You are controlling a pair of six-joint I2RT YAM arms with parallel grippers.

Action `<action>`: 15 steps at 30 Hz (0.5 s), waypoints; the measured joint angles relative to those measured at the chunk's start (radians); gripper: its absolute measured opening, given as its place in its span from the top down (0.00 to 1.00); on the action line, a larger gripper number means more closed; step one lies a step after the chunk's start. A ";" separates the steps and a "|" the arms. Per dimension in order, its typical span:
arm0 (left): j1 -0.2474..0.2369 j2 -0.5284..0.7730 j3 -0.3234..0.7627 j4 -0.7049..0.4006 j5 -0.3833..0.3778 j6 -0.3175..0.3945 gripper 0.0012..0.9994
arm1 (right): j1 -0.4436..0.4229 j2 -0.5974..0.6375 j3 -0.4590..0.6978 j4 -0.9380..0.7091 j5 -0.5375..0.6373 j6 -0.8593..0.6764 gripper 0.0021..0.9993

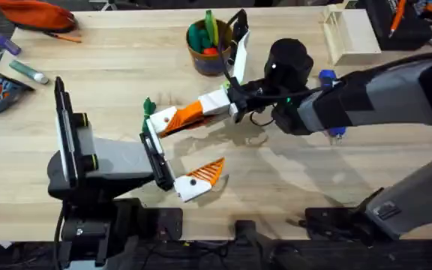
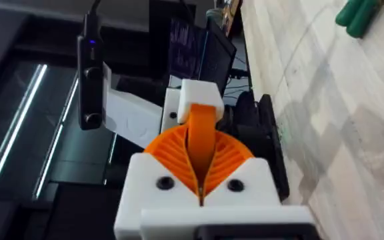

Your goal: Pick up the gripper from the table and insert it into the empty holder that is missing its gripper. Then pick up a screw, insert it into the mounting hole, and use the screwdriver to tighten it. Finally, clean up the table by picking up the vegetable and placing it into the bucket.

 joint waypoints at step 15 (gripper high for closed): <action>0.000 0.000 0.000 -0.001 0.007 0.001 0.01 | -0.020 0.001 0.004 -0.001 -0.020 0.000 0.99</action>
